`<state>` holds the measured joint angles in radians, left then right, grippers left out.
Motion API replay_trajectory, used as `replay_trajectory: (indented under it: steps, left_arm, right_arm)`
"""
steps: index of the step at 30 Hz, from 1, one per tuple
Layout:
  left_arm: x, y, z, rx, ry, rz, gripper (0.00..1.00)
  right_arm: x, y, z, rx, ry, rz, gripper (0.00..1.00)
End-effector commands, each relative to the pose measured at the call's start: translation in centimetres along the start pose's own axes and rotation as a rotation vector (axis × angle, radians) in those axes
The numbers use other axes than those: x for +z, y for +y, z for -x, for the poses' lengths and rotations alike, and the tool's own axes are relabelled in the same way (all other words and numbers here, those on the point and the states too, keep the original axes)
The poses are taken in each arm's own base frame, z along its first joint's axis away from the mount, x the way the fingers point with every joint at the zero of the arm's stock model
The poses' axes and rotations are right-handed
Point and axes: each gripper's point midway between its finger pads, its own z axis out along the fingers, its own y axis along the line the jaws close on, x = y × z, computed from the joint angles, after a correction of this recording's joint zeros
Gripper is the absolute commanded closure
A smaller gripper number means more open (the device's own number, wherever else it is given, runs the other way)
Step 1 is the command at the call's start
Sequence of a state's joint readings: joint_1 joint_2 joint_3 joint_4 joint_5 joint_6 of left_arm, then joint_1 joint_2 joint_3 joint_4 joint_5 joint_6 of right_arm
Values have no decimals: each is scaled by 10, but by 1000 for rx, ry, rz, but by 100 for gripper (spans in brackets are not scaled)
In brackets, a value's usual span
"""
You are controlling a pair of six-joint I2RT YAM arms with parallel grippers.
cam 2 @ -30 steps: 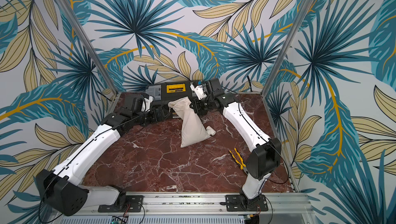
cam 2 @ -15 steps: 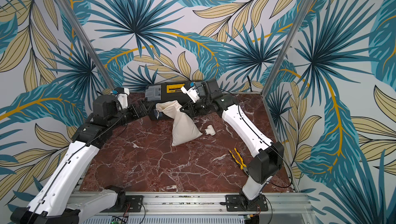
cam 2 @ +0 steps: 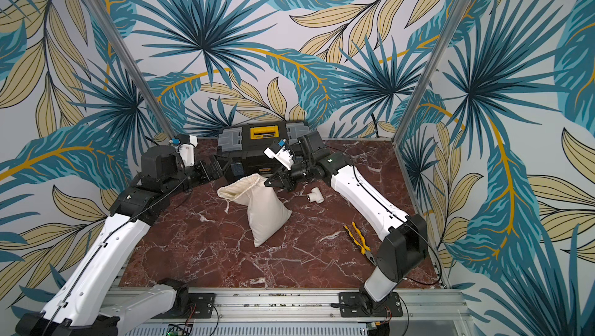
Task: Close the soil bag
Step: Adjust the soil bag at the center of the board.
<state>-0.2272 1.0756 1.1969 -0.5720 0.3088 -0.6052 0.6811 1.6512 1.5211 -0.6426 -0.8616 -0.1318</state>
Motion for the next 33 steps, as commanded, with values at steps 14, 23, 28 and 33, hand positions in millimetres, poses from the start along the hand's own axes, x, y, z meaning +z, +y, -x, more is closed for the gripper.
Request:
replay_trajectory:
  steps: [14, 23, 28, 33]
  left_arm:
    - [-2, -37, -48, 607, 129, -218, 0]
    - [-7, -35, -74, 820, 195, -295, 11]
    - [-1, -28, -85, 824, 252, -307, 21]
    - [8, -25, -89, 840, 276, -312, 25]
  right_arm:
    - [-1, -2, -3, -36, -19, 16, 100]
    - [-3, -3, -1, -40, -12, 3, 100]
    - [-3, -3, -1, -44, -8, -1, 100]
    - [-2, -4, -4, -40, 2, 0, 100]
